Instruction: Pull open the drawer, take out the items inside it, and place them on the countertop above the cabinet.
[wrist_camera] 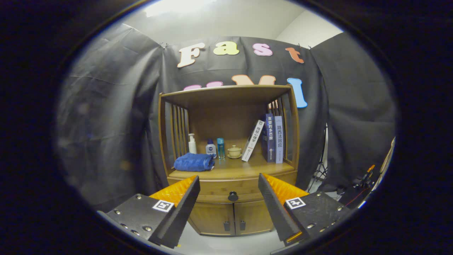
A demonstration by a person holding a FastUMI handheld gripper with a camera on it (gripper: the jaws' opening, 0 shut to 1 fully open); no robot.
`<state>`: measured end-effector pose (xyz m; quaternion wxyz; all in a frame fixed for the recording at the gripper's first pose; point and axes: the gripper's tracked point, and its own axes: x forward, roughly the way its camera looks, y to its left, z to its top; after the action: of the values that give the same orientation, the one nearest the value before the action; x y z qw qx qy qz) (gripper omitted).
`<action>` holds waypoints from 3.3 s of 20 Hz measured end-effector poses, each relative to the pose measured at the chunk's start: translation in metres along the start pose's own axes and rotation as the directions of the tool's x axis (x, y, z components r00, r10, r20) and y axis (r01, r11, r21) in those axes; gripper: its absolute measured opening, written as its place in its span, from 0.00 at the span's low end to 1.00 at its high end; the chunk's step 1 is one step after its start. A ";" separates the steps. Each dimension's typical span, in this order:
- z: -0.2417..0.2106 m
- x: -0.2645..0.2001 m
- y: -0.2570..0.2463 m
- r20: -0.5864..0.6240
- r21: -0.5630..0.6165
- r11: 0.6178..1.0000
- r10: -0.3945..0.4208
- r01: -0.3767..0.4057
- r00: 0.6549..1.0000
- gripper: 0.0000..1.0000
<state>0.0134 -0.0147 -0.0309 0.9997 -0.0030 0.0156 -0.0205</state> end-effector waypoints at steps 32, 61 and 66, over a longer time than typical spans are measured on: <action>-0.228 0.217 -0.022 -0.297 0.069 0.996 -0.028 0.051 0.955 0.81; -0.217 0.092 -0.012 -0.234 -0.153 0.988 -0.069 0.034 0.970 0.35; -0.216 0.036 -0.012 -0.255 -0.114 0.993 -0.039 0.010 0.966 0.34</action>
<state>0.0425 -0.0292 -0.2482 0.9871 -0.0563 0.1462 -0.0320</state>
